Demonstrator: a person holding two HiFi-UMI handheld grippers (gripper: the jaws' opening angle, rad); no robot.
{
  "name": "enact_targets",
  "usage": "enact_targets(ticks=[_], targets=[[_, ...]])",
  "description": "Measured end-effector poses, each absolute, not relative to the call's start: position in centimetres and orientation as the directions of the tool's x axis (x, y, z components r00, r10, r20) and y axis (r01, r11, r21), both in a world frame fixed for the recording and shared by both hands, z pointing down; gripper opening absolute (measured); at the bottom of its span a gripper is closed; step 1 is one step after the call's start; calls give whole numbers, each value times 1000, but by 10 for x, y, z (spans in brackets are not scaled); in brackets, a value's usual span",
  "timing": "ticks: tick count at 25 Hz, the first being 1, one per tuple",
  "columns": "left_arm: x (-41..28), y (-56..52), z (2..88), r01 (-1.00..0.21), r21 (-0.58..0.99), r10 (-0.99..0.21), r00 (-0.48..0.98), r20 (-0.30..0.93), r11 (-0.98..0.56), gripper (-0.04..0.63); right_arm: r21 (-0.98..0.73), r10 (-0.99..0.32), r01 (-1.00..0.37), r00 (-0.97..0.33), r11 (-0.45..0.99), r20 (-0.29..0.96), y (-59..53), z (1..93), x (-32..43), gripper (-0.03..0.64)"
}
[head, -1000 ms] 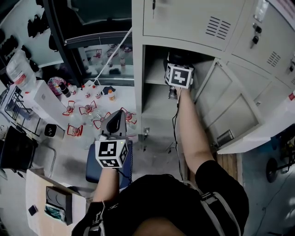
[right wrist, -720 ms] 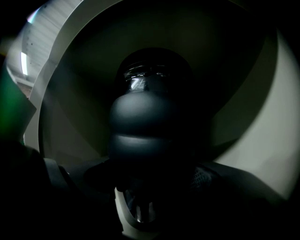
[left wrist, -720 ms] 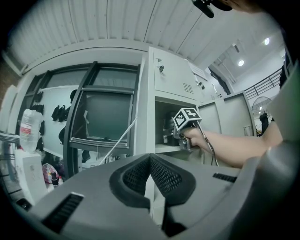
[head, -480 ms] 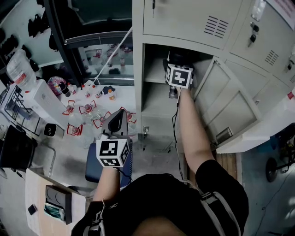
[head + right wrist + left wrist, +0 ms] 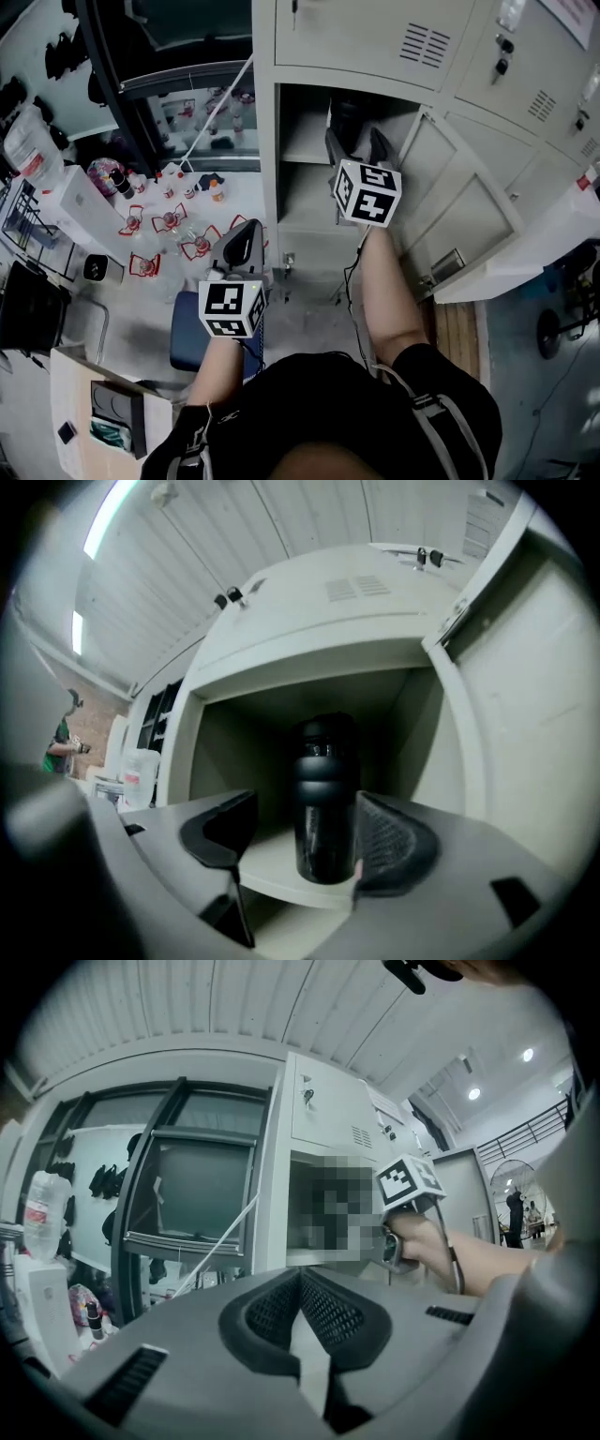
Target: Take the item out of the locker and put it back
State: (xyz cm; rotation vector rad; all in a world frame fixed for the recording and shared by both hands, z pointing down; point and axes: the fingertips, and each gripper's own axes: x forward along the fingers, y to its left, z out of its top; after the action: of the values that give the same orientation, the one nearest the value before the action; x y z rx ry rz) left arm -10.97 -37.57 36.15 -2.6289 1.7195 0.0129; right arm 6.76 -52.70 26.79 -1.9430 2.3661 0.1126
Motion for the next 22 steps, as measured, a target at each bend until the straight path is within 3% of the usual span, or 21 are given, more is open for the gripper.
enact_targets(ticks=[5,6,22], targets=[[-95,-377,364,-902,10,-902,431,-1,-431,12,-113,-958,-967,-200,226,-205,-463,271,79,37],[-92,-377,364,-899,9,-899,437,-1,-437,12,-114,-955,-967,-199,227,-219,-452,274,81,14],[-61,-359,367,-882,-7,-882,472,12,-472,12,-96,-960,-960,-249,262,-129,-389,332,88,11]])
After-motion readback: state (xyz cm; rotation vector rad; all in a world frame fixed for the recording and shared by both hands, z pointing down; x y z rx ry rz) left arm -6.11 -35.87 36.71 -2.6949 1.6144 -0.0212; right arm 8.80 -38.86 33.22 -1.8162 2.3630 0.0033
